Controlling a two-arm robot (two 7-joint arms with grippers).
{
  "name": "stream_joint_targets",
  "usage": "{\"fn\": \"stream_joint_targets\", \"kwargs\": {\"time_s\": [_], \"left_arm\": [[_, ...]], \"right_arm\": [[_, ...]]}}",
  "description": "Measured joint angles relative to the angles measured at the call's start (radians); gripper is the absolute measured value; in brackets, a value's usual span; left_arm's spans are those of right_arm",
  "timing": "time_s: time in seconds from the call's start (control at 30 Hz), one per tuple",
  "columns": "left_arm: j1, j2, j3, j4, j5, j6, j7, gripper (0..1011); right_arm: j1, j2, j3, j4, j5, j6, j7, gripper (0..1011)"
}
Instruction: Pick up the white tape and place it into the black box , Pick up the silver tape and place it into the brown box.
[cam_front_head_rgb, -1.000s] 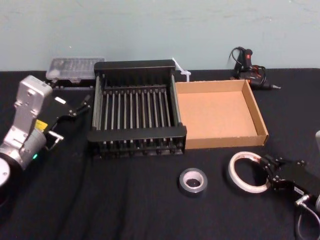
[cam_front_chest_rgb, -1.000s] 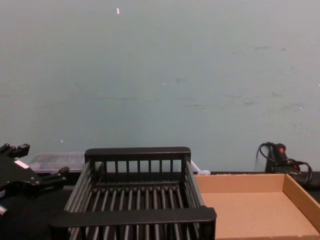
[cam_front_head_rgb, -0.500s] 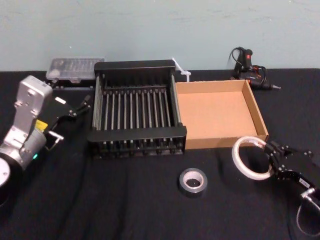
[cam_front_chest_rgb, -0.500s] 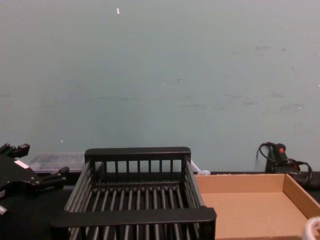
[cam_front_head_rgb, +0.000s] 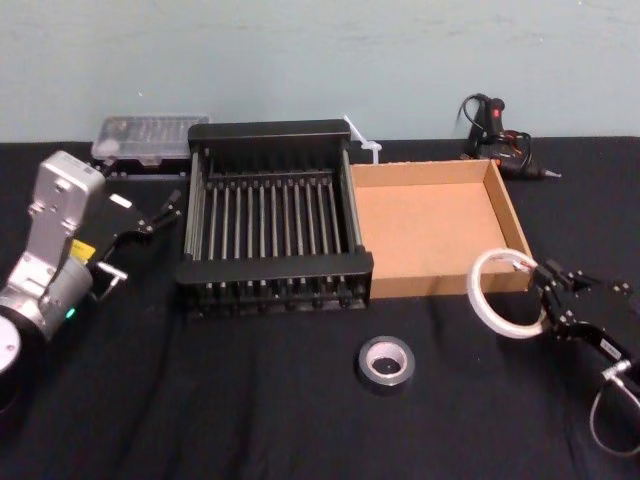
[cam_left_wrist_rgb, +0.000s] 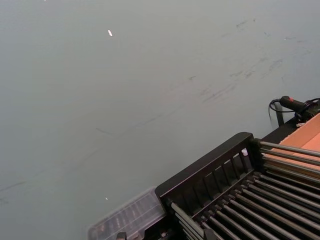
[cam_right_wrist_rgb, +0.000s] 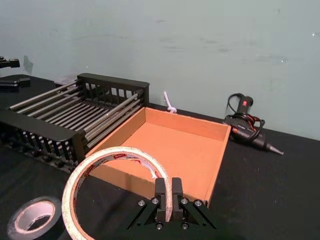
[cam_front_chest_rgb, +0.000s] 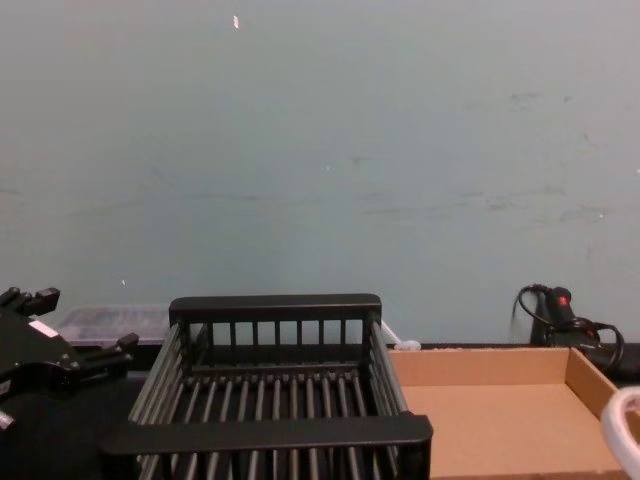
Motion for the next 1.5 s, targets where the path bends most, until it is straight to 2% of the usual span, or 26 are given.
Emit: {"fn": "stream_joint_targets", "kwargs": {"time_s": [0.13,0.3,0.67,1.33,1.4,1.43,1.5], "left_arm": [[0.0,0.0,0.0,0.0,0.0,0.0,0.0,1001],[0.0,0.0,0.0,0.0,0.0,0.0,0.0,1001],[0.0,0.0,0.0,0.0,0.0,0.0,0.0,1001],[0.0,0.0,0.0,0.0,0.0,0.0,0.0,1001],[0.0,0.0,0.0,0.0,0.0,0.0,0.0,1001],[0.0,0.0,0.0,0.0,0.0,0.0,0.0,1001],[0.0,0.0,0.0,0.0,0.0,0.0,0.0,1001]], "right_arm": [[0.017,-0.005,-0.008,0.002,-0.01,0.015,-0.006,80],[0.067,-0.014,-0.035,0.018,-0.034,0.051,-0.012,80],[0.215,-0.058,-0.093,0.092,-0.056,0.12,-0.02,80],[0.395,-0.156,-0.206,0.198,-0.113,0.138,-0.022,80],[0.419,-0.171,-0.215,0.217,-0.113,0.142,-0.021,80],[0.505,-0.213,-0.253,0.301,-0.141,0.137,-0.02,80],[0.528,-0.221,-0.262,0.321,-0.151,0.134,-0.019,80]]}}
